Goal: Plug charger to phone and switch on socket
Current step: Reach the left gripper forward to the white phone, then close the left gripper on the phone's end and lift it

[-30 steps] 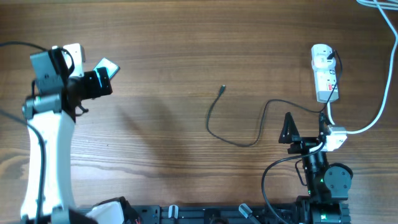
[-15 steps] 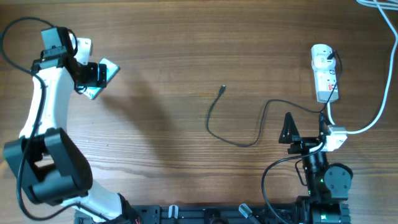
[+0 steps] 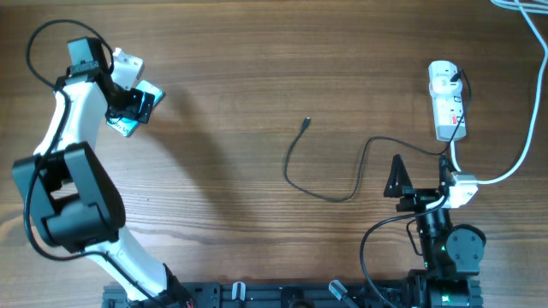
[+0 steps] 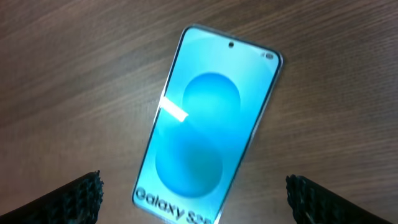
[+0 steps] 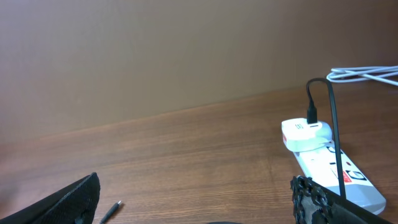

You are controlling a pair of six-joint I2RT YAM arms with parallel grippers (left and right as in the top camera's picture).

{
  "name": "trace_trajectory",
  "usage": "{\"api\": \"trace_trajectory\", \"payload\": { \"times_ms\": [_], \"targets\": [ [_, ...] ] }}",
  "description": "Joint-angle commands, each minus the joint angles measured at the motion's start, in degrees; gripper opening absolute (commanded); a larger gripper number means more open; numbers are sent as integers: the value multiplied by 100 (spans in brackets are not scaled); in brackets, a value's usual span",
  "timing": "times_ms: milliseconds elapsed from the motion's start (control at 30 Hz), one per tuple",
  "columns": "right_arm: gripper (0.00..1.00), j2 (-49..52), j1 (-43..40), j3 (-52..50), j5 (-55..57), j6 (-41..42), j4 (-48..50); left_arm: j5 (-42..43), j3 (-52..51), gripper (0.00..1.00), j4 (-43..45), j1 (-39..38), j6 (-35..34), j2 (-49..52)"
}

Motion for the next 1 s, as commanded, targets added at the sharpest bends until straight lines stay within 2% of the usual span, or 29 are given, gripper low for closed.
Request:
{"api": "trace_trajectory", "payload": {
  "times_ms": [0,333,667,967],
  "targets": [
    [100,-72,28,-7,94,-98,15,236,387,100,39,37,455,297],
    [100,-72,28,-7,94,-98,15,260,916,100,-2,61,710,914],
    [100,-72,28,-7,94,-101,15,555,940,100,-168,63,708,1237],
    [100,-72,28,-7,94,-101,15,199,940,100,-317,66,710,1290]
  ]
}}
